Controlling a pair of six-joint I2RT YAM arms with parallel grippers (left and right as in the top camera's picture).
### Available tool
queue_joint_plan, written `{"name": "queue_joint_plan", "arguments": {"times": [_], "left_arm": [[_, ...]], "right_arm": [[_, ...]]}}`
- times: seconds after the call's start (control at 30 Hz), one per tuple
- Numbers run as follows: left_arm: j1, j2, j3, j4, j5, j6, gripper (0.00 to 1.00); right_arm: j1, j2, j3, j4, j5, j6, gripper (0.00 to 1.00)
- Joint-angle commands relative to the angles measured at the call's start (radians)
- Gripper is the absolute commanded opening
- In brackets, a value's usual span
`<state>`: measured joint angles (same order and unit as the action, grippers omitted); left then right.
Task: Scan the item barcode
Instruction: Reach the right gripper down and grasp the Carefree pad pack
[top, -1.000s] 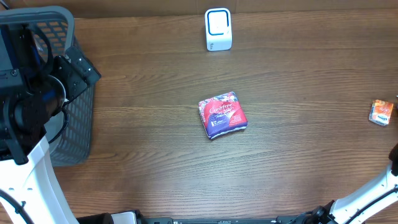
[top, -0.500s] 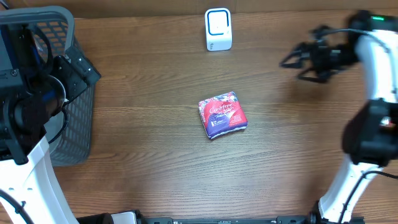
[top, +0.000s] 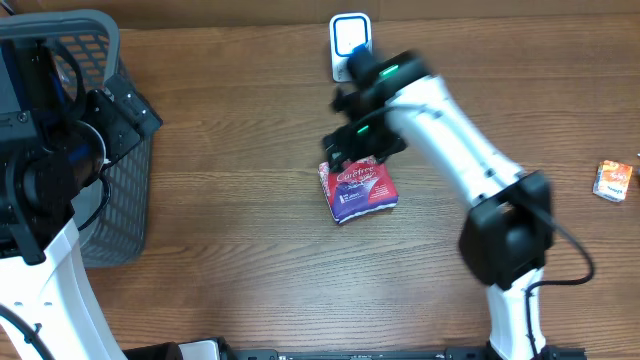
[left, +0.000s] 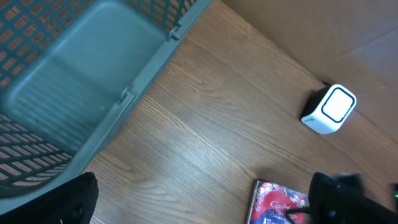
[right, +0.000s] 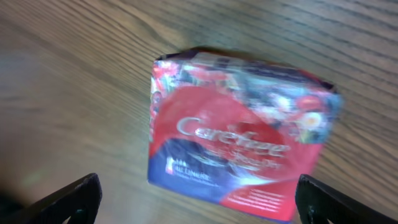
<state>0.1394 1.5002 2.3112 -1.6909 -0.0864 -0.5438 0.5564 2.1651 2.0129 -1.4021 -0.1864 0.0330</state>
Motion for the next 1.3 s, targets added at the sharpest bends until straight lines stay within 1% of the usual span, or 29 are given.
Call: {"name": "queue_joint_plan", "arguments": {"times": [0.0,0.1,0.17,0.23,0.33,0.43,0.53,0.9,1.0,1.07,1.1,1.17,1.27], "left_arm": [[0.005,0.003,0.008,0.002,0.002,0.016,1.00],[0.005,0.003,0.008,0.002,0.002,0.016,1.00],[0.005,0.003,0.008,0.002,0.002,0.016,1.00],[0.005,0.003,0.008,0.002,0.002,0.016,1.00],[0.005,0.003,0.008,0.002,0.002,0.016,1.00],[0.005,0.003,0.008,0.002,0.002,0.016,1.00],[0.005,0.003,0.008,0.002,0.002,0.016,1.00],[0.005,0.003,0.008,0.002,0.002,0.016,0.99],[0.005,0.003,0.008,0.002,0.002,0.016,1.00],[0.005,0.003,0.008,0.002,0.002,0.016,1.00],[0.005,0.003,0.008,0.002,0.002,0.016,1.00],[0.005,0.003,0.008,0.002,0.002,0.016,1.00],[0.005,0.003,0.008,0.002,0.002,0.016,1.00]], "right_arm": [[0.171,0.000,0.002,0.037,0.404,0.220,1.00],[0.276,0.007,0.002,0.076,0.474,0.239,1.00],[0.328,0.021,0.002,0.085,0.574,0.293,1.00],[0.366,0.043,0.002,0.088,0.645,0.320,1.00],[0.398,0.099,0.002,0.089,0.666,0.325,1.00],[0.400,0.150,0.002,0.086,0.706,0.364,1.00],[0.398,0.195,0.002,0.085,0.736,0.368,1.00],[0.374,0.218,0.002,0.084,0.753,0.369,0.99],[0.364,0.218,0.002,0.082,0.753,0.369,0.86],[0.357,0.218,0.002,0.079,0.753,0.375,0.70],[0.354,0.218,0.002,0.075,0.754,0.388,0.65],[0.352,0.218,0.002,0.074,0.750,0.391,0.61],[0.351,0.218,0.002,0.077,0.750,0.391,0.62]]}}
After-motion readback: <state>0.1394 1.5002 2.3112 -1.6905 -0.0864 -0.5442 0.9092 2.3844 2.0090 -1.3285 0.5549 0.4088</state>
